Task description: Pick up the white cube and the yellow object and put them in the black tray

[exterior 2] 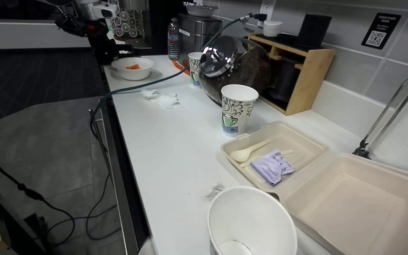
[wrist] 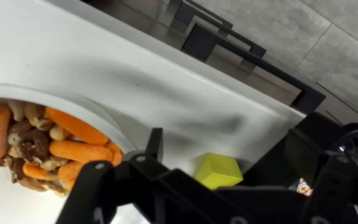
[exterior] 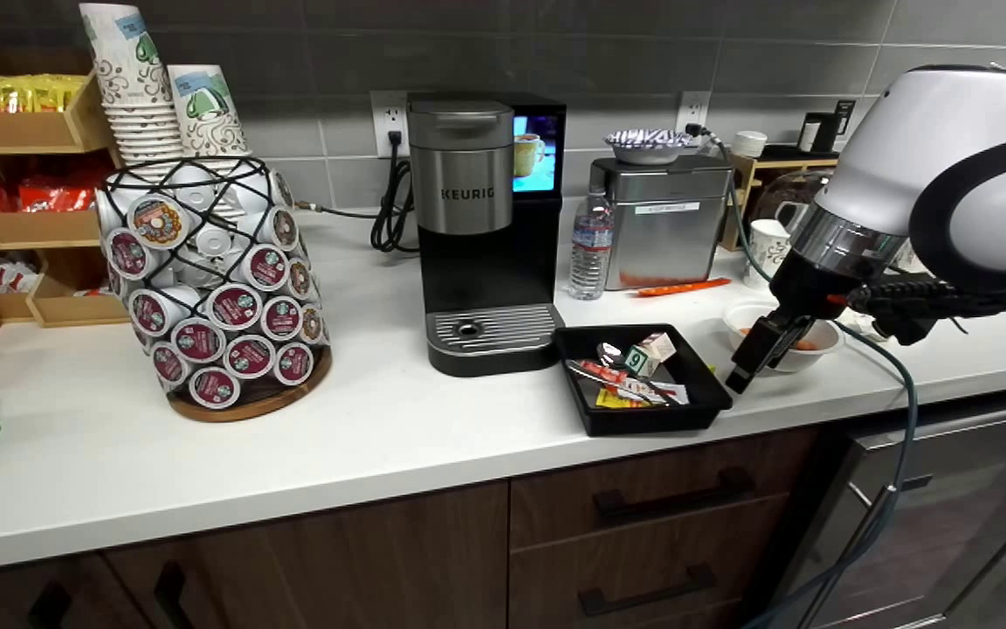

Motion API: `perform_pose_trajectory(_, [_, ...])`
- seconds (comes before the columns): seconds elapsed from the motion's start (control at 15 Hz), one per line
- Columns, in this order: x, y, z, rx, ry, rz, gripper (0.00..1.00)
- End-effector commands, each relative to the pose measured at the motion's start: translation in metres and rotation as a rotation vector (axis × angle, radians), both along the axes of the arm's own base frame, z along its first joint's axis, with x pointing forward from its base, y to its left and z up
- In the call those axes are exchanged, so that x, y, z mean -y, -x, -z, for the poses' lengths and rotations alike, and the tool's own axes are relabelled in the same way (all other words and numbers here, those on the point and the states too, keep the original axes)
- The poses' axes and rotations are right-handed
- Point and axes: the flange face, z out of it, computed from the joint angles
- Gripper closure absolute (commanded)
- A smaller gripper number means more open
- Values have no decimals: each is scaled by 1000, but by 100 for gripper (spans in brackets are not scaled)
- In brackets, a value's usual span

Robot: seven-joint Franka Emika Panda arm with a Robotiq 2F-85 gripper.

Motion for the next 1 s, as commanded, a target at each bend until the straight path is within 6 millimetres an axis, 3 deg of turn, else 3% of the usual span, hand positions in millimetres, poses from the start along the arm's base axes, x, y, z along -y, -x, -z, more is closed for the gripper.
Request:
perform_pose_trajectory(0.0, [-5,-8,15,20,10,-53,0])
perform_pose_trajectory(0.4, [-1,-22,27,57,20,-51,1])
perform_pose_trajectory(0.73, [2,-33,24,72,10,-47,5])
perform_pose_trajectory(0.93, [-5,-34,19,50,-3,-77,0])
